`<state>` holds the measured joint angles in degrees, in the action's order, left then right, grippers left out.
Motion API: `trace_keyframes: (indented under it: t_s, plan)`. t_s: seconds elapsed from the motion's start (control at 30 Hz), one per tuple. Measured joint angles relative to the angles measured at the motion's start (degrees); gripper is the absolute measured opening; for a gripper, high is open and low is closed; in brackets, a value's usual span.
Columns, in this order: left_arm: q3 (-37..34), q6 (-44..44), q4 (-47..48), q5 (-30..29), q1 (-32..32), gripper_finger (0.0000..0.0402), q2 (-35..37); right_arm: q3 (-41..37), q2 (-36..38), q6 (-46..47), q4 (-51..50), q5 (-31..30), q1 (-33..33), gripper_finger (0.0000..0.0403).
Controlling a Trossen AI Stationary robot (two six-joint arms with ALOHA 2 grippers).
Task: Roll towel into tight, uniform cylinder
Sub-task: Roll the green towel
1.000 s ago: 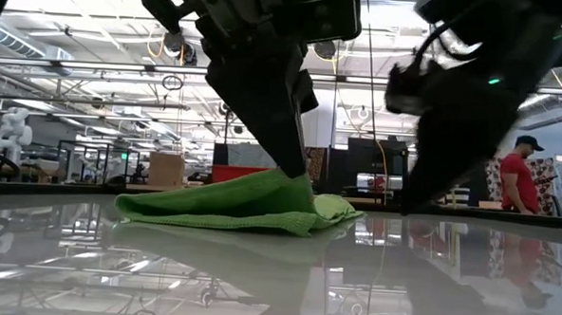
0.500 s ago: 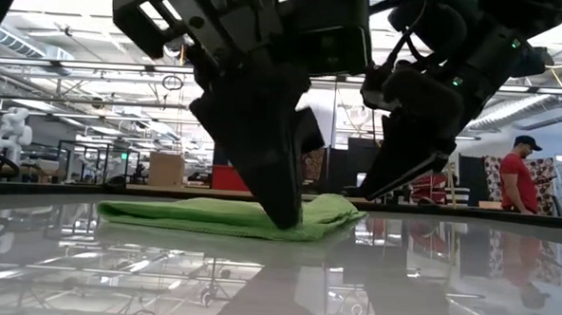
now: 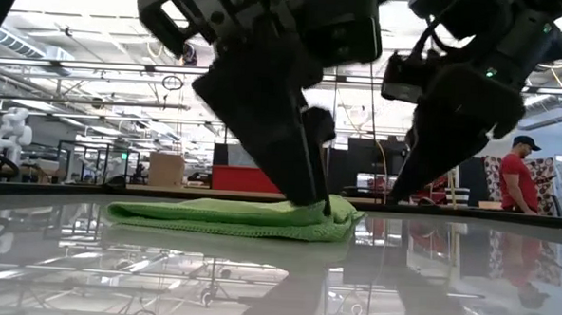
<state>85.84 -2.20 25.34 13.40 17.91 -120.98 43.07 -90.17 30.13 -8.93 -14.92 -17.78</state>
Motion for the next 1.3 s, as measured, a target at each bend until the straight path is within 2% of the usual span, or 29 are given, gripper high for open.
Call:
trace_keyframes:
  t_s: [0.23, 0.33, 0.5, 0.6, 0.73, 0.87, 1.17, 1.3]
  plan:
    - [0.0, 4.4, 3.5, -0.2, -1.3, 0.0201, 3.1, 0.0, 4.8, -6.3, -0.8, 0.0, -2.6, 0.0105]
    - [0.0, 5.9, 8.3, -0.2, -2.0, 0.0201, 5.2, 0.0, 5.5, -8.1, 0.1, 0.1, -4.7, 0.0109]
    - [0.0, 9.3, 18.2, -3.2, -2.7, 0.0201, 7.1, 0.0, 5.1, -11.9, 5.2, 1.4, -9.2, 0.0154]
    - [-2.2, 9.8, 19.4, -3.6, -3.0, 0.0201, 8.4, 0.0, 5.0, -15.9, 7.4, -0.2, -11.1, 0.0190]
    - [-8.4, 6.8, 15.4, -4.1, -2.9, 0.0201, 10.0, 0.0, 5.0, -22.3, 10.2, -2.2, -11.8, 0.0228]
    - [-15.3, 4.2, 10.7, -5.3, -1.7, 0.0201, 13.1, 0.0, 4.8, -26.4, 13.3, -1.5, -11.3, 0.0242]
    - [-27.0, 3.7, 3.5, -14.7, 4.1, 0.0201, 21.8, 0.5, -2.7, -31.5, 23.9, 3.3, -10.6, 0.0223]
    - [-29.9, 4.7, -0.3, -15.7, 6.1, 0.0201, 22.2, 2.9, -8.2, -32.4, 27.3, 5.8, -10.1, 0.0214]
